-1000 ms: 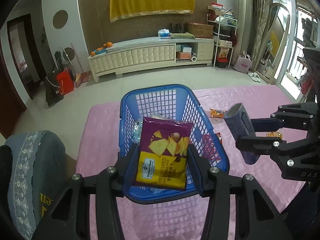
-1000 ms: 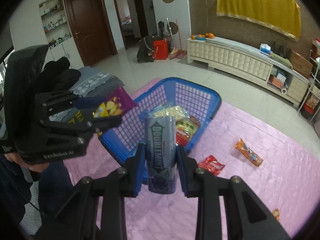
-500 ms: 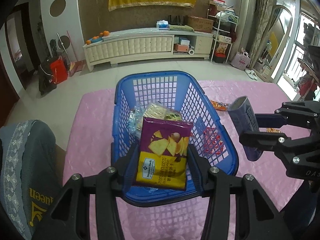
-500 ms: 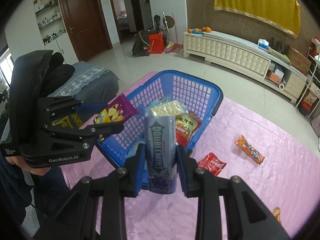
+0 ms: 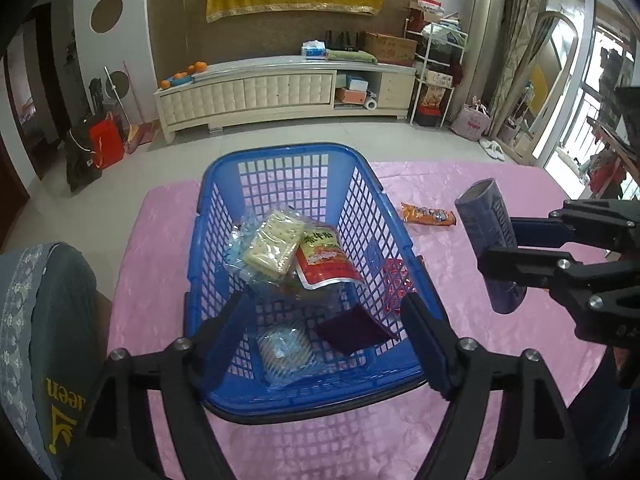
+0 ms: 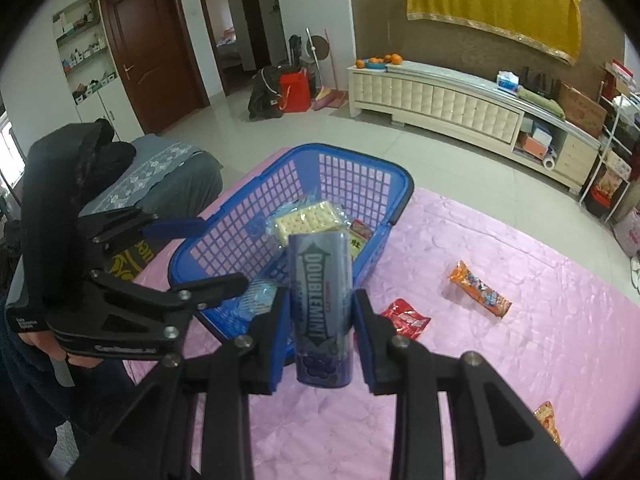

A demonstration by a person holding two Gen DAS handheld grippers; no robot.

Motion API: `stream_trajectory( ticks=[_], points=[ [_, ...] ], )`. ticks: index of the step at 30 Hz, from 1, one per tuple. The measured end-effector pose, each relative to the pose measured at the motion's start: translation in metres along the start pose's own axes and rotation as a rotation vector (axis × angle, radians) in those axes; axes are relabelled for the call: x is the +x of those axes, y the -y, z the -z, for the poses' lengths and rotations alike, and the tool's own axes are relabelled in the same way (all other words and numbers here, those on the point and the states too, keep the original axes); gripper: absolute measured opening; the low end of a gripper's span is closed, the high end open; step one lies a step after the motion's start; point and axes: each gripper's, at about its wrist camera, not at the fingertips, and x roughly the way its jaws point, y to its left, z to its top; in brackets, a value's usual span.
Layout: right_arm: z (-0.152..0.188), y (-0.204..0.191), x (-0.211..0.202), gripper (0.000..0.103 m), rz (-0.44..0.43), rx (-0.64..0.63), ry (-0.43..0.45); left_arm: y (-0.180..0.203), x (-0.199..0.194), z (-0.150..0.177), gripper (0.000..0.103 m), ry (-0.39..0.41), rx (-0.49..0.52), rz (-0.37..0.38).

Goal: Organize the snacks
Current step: 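Lower the Doublemint gum box into the basket and open the right tool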

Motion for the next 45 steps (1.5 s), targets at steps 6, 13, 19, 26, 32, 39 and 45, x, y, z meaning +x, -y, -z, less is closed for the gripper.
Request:
stream_trajectory(
  ticks=[6, 13, 19, 26, 32, 39, 45],
  points=[
    [-0.009, -0.002, 0.001, 0.035, -0.022, 0.004, 0.008, -0.012, -0.016, 0.000, 0.077, 0.021, 0.004, -0.044],
    [-0.028, -0.017, 0.013, 0.035, -0.042, -0.041, 0.000, -0.039, -0.027, 0.003, 0.077, 0.030, -0.021, -0.093],
    [-0.044, -0.032, 0.035, 0.035, -0.044, -0.070, -0.025, -0.061, -0.028, 0.006, 0.077, 0.027, -0.048, -0.106],
    [-0.063, -0.033, 0.065, 0.035, 0.016, -0.082, -0.084, -0.074, -0.010, 0.001, 0.077, 0.012, -0.062, -0.083],
    [-0.075, -0.017, 0.090, 0.035, 0.060, -0.017, -0.152, -0.078, 0.004, -0.016, 0.077, 0.022, -0.056, -0.068],
    [-0.080, -0.006, 0.114, 0.035, 0.108, 0.035, -0.195, -0.081, 0.012, -0.023, 0.077, 0.028, -0.087, -0.054],
    [-0.082, -0.004, 0.118, 0.079, 0.236, 0.024, -0.187, -0.087, 0.018, -0.018, 0.077, 0.014, -0.116, -0.042]
  ],
)
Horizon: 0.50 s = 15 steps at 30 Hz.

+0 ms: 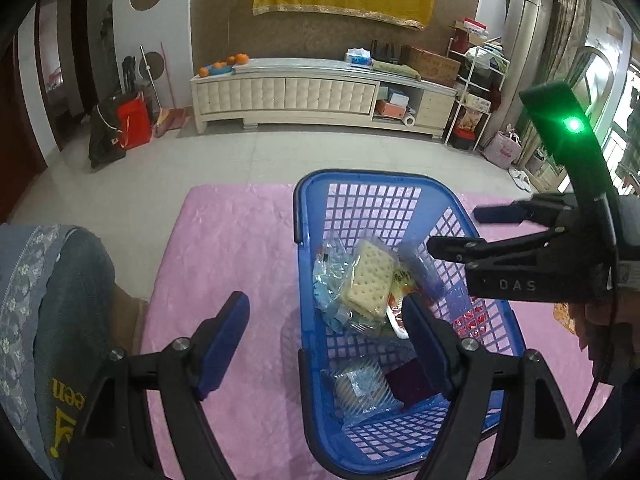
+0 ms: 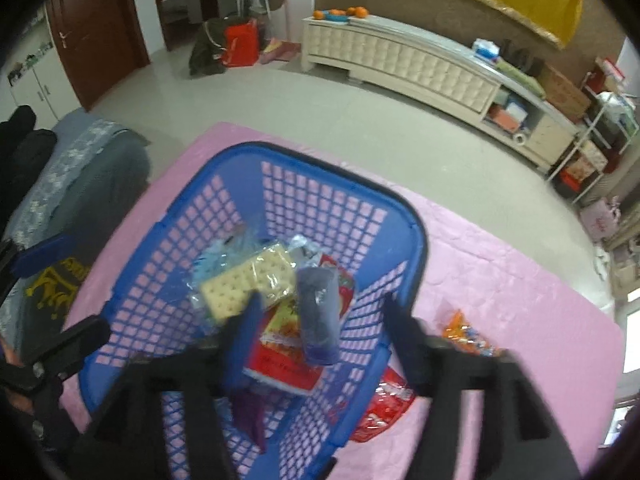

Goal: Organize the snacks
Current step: 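Lower the Doublemint gum box into the basket and open the right tool, then withdraw both tools from the basket toward the remaining snacks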

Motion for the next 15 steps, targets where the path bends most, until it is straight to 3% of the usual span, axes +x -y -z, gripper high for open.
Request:
stream_trajectory(
  ticks=[8, 15],
  points=[
    [0.014, 0.008, -0.031, 0.084, -0.029, 0.004, 0.042, 0.012, -0.013, 0.005, 0.077, -0.002, 0.016, 0.004],
    [0.041, 0.038, -0.064, 0.084, -0.042, 0.042, 0.063, 0.034, -0.036, 0.003, 0.077, 0.016, 0.038, 0.008]
  ],
)
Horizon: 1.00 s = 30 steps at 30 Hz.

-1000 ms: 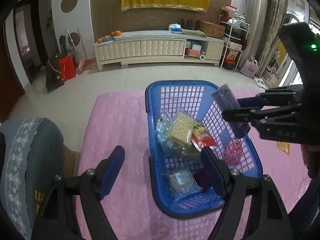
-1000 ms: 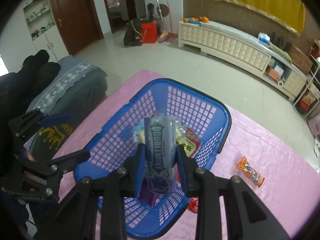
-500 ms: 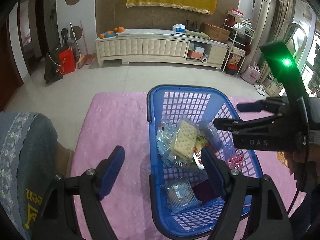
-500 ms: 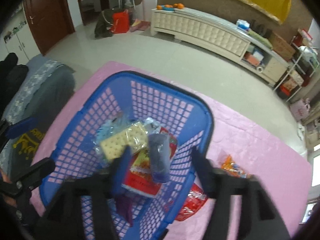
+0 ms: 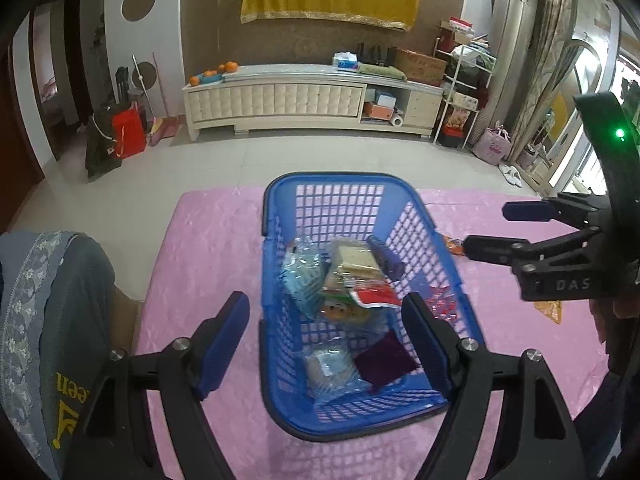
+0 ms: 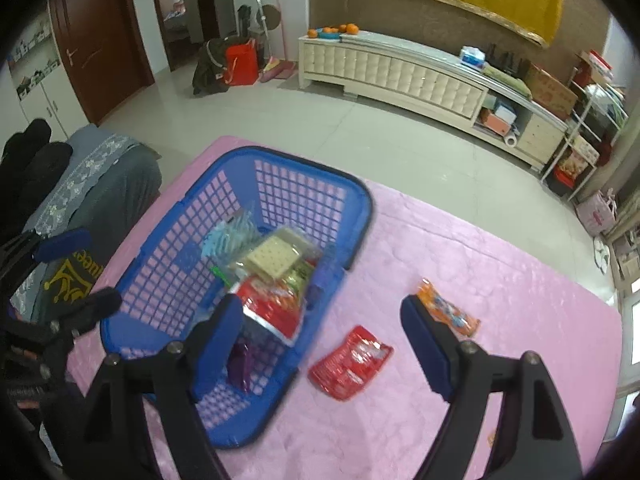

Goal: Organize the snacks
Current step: 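Withdraw both tools from the basket toward the remaining snacks, then grasp the red packet with the left tool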

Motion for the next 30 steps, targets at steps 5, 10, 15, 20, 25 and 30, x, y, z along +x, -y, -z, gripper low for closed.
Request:
stream_trajectory(
  ticks=[5, 10, 15, 20, 25, 30],
  points=[
    [0.016, 0.030, -0.025, 0.084, 0.004, 0.040, 0.020, 0.028, -0.014, -0.002, 0.077, 0.011, 0.042, 0.008],
    [0.039, 0.059, -0.051, 0.084, -0.009, 0.105, 0.044, 0.061, -0.025, -0.004, 0.077, 0.046, 0.053, 0.032],
    [0.059, 0.087, -0.072, 0.084, 0.013, 0.133, 0.057, 0.100, -0.023, -0.004, 0.077, 0.044, 0.091, 0.062],
    [0.077, 0.113, -0.084, 0.084, 0.035, 0.167, 0.064, 0.137, -0.014, -0.002, 0.077, 0.030, 0.141, 0.086],
    [0.095, 0.136, -0.085, 0.084, 0.057, 0.202, 0.062, 0.166, 0.000, 0.003, 0.077, 0.024, 0.181, 0.080],
    [0.116, 0.156, -0.077, 0.084, 0.050, 0.252, 0.054, 0.188, 0.019, 0.011, 0.077, -0.018, 0.225, 0.070]
  ],
)
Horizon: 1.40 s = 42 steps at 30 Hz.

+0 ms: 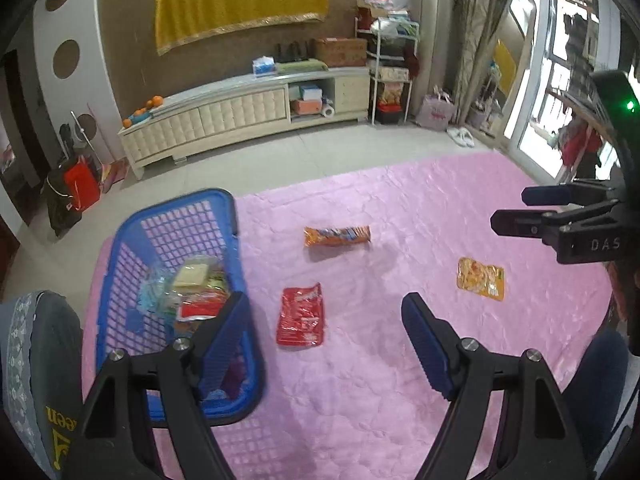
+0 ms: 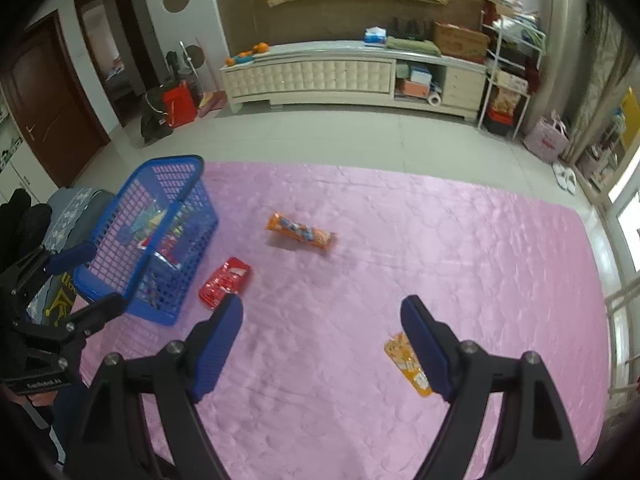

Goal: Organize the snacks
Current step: 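Grasp the red packet with the left tool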

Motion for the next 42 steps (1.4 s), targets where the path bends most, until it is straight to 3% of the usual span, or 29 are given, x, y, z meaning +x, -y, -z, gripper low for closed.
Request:
stream_trajectory(
  ticks=[11, 21, 27, 30, 34, 40, 42],
  points=[
    [0.041, 0.050, 0.034, 0.084, 0.008, 0.053, -0.059, 0.035, 0.053, 0.011, 0.077, -0.080, 0.080, -0.073],
    [0.070, 0.095, 0.072, 0.084, 0.053, 0.072, -0.137, 0.034, 0.114, 0.022, 0.077, -0.177, 0.011, -0.027],
    [0.079, 0.100, 0.088, 0.084, 0.086, -0.003, -0.134, 0.027, 0.148, 0.028, 0.077, -0.234, -0.028, -0.013],
    [0.084, 0.104, 0.099, 0.084, 0.078, -0.027, -0.138, 0.020, 0.161, 0.029, 0.077, -0.243, -0.044, -0.043],
    [0.087, 0.111, 0.109, 0.084, 0.082, -0.021, -0.124, 0.011, 0.178, 0.029, 0.077, -0.260, -0.029, -0.150],
    [0.093, 0.112, 0.115, 0.084, 0.082, -0.048, -0.102, 0.004, 0.207, 0.029, 0.078, -0.302, -0.034, -0.176],
    [0.094, 0.110, 0.113, 0.084, 0.092, -0.060, -0.094, -0.002, 0.209, 0.026, 0.069, -0.280, -0.086, -0.179]
  ],
)
